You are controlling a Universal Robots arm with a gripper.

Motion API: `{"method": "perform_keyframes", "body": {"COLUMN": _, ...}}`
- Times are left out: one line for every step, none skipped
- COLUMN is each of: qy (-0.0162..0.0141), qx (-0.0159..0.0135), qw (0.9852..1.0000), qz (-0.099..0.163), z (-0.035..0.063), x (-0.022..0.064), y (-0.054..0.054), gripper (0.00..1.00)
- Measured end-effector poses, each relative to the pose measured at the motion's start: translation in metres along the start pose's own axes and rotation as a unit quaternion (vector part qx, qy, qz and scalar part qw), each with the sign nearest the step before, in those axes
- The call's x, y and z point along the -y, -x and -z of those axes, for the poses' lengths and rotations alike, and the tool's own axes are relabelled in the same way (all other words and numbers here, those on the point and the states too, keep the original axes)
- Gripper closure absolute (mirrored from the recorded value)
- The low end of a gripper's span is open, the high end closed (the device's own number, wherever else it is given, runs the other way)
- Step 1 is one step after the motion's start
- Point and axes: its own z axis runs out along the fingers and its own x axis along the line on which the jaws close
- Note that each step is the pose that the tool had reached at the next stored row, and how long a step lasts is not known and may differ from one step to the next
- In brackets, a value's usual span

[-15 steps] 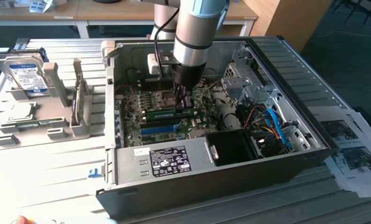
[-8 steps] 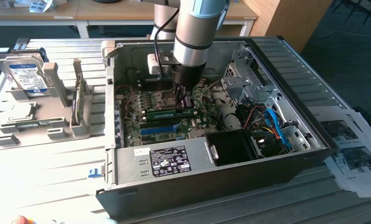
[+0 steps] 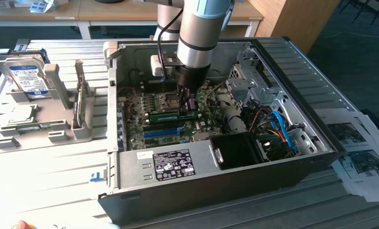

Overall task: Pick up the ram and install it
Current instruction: 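Insert the ram into the slot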

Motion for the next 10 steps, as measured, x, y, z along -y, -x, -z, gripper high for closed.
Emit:
{"method": "perform_keyframes", "body": {"qy": 0.0000, "qx": 0.0000, "qw": 1.0000, "qz": 0.000, "z": 0.0000, "x": 0.0000, "y": 0.0000, "gripper": 0.87}}
{"method": "perform_keyframes", "body": {"qy": 0.0000, "qx": 0.0000, "qw": 1.0000, "qz": 0.000, "z": 0.0000, "x": 0.0000, "y": 0.0000, "gripper": 0.82}}
{"method": "perform_keyframes", "body": {"qy": 0.0000, "qx": 0.0000, "qw": 1.0000, "qz": 0.000, "z": 0.0000, "x": 0.0000, "y": 0.0000, "gripper": 0.82}}
{"method": "perform_keyframes", "body": {"qy": 0.0000, "qx": 0.0000, "qw": 1.0000, "qz": 0.000, "z": 0.0000, "x": 0.0000, "y": 0.0000, "gripper": 0.76}}
{"method": "perform_keyframes", "body": {"qy": 0.0000, "qx": 0.0000, "qw": 1.0000, "qz": 0.000, "z": 0.0000, "x": 0.0000, "y": 0.0000, "gripper": 0.76}}
{"method": "perform_keyframes", "body": {"qy": 0.0000, "qx": 0.0000, "qw": 1.0000, "qz": 0.000, "z": 0.0000, "x": 0.0000, "y": 0.0000, "gripper": 0.69}}
{"method": "perform_keyframes", "body": {"qy": 0.0000, "qx": 0.0000, "qw": 1.0000, "qz": 0.000, "z": 0.0000, "x": 0.0000, "y": 0.0000, "gripper": 0.69}}
{"method": "perform_keyframes", "body": {"qy": 0.0000, "qx": 0.0000, "qw": 1.0000, "qz": 0.000, "z": 0.0000, "x": 0.0000, "y": 0.0000, "gripper": 0.69}}
{"method": "perform_keyframes", "body": {"qy": 0.0000, "qx": 0.0000, "qw": 1.0000, "qz": 0.000, "z": 0.0000, "x": 0.0000, "y": 0.0000, "gripper": 0.69}}
{"method": "perform_keyframes", "body": {"qy": 0.0000, "qx": 0.0000, "qw": 1.0000, "qz": 0.000, "z": 0.0000, "x": 0.0000, "y": 0.0000, "gripper": 0.69}}
